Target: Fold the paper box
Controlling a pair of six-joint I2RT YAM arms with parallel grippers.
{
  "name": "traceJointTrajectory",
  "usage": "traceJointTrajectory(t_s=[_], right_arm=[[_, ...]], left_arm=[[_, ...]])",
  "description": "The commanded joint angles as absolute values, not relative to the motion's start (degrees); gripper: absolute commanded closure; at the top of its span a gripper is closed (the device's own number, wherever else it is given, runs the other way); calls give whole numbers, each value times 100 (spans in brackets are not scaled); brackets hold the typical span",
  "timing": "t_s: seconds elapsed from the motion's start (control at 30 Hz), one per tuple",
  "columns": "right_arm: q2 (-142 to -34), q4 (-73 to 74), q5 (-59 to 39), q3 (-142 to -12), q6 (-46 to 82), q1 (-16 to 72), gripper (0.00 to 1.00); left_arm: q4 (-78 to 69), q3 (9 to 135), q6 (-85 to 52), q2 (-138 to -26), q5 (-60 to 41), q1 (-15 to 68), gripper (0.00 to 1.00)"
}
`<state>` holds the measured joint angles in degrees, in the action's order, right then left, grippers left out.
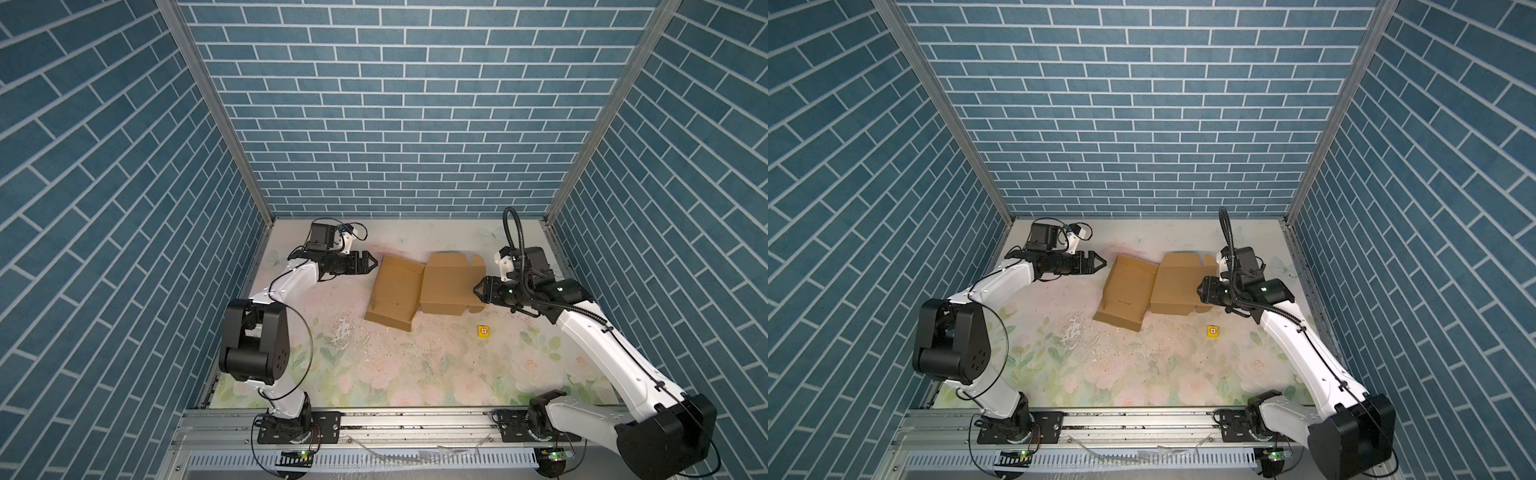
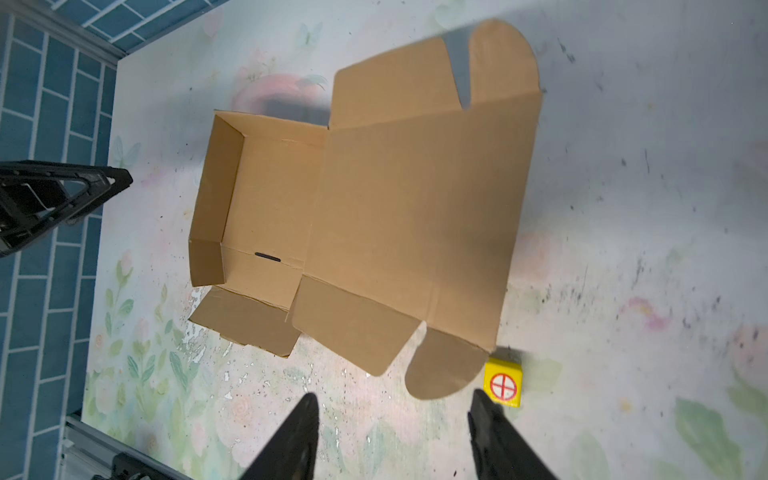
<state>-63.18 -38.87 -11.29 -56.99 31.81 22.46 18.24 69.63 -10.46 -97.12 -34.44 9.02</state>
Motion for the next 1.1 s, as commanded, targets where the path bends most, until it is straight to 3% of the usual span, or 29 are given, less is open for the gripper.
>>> traceJointTrajectory(t_s=[0.0,0.4,0.73,0.93,1.07], right_arm=[[-5986,-3425,-1023,-5304,4330,2382,41],[-5836,-1744,173,-3899,6514,3698,45],[-5663,-985,1029,-3528,6881,3751,47],[-6027,-920,650,-3718,6654,3423,60],[-6188,-914,458,-3892,6479,3218,74]], left_arm=[[1850,7152,-1163,-9923,-3322,923,7],[1920,7229,-1135,-10152,-3261,1063,5],[1529,6762,-883,-9645,-3088,1063,1],[1416,6587,-719,-9495,-3110,1063,0],[1442,6582,-598,-9434,-3153,1063,0]])
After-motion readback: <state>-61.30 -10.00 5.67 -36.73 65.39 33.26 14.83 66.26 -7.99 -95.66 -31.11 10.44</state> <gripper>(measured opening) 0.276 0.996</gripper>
